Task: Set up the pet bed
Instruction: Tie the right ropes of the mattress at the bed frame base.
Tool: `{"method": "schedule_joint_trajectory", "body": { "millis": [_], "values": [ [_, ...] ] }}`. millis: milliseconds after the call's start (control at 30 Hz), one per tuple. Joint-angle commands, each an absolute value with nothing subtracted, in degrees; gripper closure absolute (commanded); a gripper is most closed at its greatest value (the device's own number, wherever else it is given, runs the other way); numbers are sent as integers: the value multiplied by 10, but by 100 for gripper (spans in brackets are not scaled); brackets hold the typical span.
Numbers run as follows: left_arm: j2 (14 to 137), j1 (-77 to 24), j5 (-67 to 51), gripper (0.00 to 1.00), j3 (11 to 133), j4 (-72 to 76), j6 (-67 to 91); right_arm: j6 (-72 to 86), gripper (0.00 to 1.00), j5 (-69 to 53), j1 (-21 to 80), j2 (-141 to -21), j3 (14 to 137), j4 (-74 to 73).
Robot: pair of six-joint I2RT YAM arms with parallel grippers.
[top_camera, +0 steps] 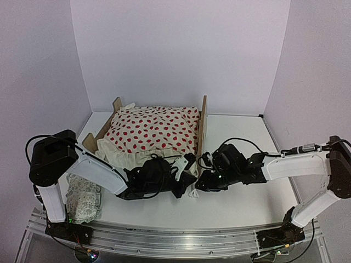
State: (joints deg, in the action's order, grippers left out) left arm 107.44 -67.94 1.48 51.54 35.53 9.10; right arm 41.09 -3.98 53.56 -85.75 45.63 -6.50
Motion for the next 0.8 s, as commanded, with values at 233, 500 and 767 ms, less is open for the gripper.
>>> {"method": "schedule_joint_trajectory", "body": {
  "millis": [233, 500, 767],
  "values": [
    [1062, -683, 9, 100, 537, 356, 104, 372, 98, -22, 539, -861, 470, -38],
    [1062, -682, 14, 100, 536, 358, 110, 365, 83, -46, 539, -853, 461, -12],
    [1060, -682, 16, 100, 537, 358, 118, 346, 72, -28, 538, -856, 462, -12]
  ]
}}
